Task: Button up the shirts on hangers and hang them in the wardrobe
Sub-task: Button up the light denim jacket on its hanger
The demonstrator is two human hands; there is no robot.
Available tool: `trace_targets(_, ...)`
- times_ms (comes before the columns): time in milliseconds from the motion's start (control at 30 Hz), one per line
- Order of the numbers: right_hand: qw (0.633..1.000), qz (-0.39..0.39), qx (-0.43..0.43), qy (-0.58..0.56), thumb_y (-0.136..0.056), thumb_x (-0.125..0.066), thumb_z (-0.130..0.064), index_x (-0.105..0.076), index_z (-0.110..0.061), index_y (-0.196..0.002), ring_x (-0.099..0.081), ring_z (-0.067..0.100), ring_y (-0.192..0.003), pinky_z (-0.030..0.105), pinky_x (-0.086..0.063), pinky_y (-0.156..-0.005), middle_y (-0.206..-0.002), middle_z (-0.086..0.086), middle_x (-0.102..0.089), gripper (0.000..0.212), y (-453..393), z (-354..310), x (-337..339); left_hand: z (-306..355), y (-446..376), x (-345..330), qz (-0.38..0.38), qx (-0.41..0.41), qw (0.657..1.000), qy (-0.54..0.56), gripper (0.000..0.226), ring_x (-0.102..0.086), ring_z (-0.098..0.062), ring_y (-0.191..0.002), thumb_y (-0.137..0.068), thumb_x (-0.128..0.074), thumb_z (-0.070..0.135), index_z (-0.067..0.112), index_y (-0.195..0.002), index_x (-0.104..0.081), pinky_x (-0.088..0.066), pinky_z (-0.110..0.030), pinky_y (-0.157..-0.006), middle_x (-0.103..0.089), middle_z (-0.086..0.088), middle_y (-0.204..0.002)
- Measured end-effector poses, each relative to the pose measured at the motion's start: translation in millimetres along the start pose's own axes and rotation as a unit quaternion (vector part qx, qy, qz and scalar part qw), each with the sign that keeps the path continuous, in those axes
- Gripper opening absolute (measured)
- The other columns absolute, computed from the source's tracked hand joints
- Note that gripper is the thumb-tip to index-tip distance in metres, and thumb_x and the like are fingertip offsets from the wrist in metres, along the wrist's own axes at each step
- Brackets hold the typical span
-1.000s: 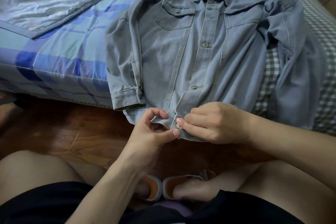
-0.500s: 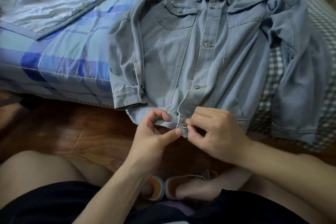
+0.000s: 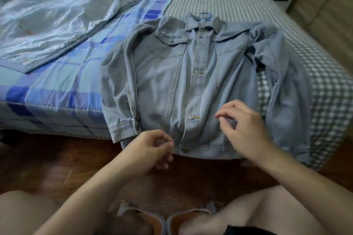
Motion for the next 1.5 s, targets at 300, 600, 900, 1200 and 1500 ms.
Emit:
trace_targets(300, 0.993, 0.059, -0.042, 0.090, -0.093, -0.060, -0.011, -0.075, -0.015, -0.094, -0.057, 0.013, -0.087, 0.028, -0.043, -0.079, -0.093, -0.003, -0.064, 0.016, -184.9, -0.4, 79.3, 194.0, -83.8, 110.1, 0.136, -0.194, 0.948, -0.210, 0.009, -0.064, -0.006, -0.062, -0.096, -0.063, 0.016, 0.019, -0.090, -0.069, -0.048, -0.026, -0.063, -0.072, 0.003, -0.072)
trace_targets(600, 0.925, -0.064, -0.204, 0.314, -0.088, -0.064, -0.011, -0.064, -0.014, -0.118, -0.059, 0.031, -0.108, 0.039, -0.052, -0.088, -0.121, 0.010, -0.064, 0.030, -376.5, 156.5, 3.1, 171.8, -312.2, 192.7, 0.220, -0.169, 0.778, -0.564, 0.042, -0.040, -0.034, -0.134, -0.102, -0.035, 0.043, 0.037, -0.142, -0.045, -0.041, -0.050, -0.106, -0.044, -0.003, -0.146)
trace_targets(900, 0.881, -0.080, -0.328, 0.331, -0.104, -0.048, -0.026, -0.058, -0.013, -0.093, -0.056, 0.031, -0.079, 0.039, -0.048, -0.070, -0.099, 0.014, -0.063, 0.020, -429.6, 285.3, -20.3, 127.9, -346.4, 214.2, 0.284, -0.192, 0.813, -0.471, 0.044, -0.053, -0.031, -0.123, -0.090, -0.045, 0.030, 0.032, -0.131, -0.061, -0.044, -0.051, -0.095, -0.060, 0.001, -0.129)
trace_targets(1200, 0.960, 0.076, -0.193, 0.188, -0.099, -0.056, -0.031, -0.054, -0.022, -0.074, -0.052, 0.016, -0.067, 0.034, -0.038, -0.055, -0.073, -0.009, -0.052, 0.026, -392.6, 24.9, 166.3, 334.3, -235.5, 243.2, 0.226, -0.224, 0.900, -0.298, 0.043, -0.053, -0.038, -0.120, -0.085, -0.068, 0.019, 0.014, -0.128, -0.062, -0.043, -0.046, -0.103, -0.054, -0.014, -0.132)
trace_targets(1500, 0.948, 0.201, -0.212, 0.127, -0.095, -0.062, -0.032, -0.073, -0.037, -0.092, -0.062, 0.000, -0.082, 0.022, -0.046, -0.070, -0.085, -0.015, -0.063, 0.012, -302.9, -183.5, 373.3, 628.9, -31.6, 153.4, 0.107, -0.621, 0.695, -0.345, 0.019, -0.057, -0.041, -0.115, -0.097, -0.069, 0.028, 0.011, -0.090, -0.065, -0.046, -0.050, -0.092, -0.057, -0.020, -0.135)
Point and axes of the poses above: each hand's wrist, its own y-axis away from the middle knuckle, its own x-axis out of the back of the hand, z = x × y, the point moved 8 cm from there along -y, towards the middle knuckle
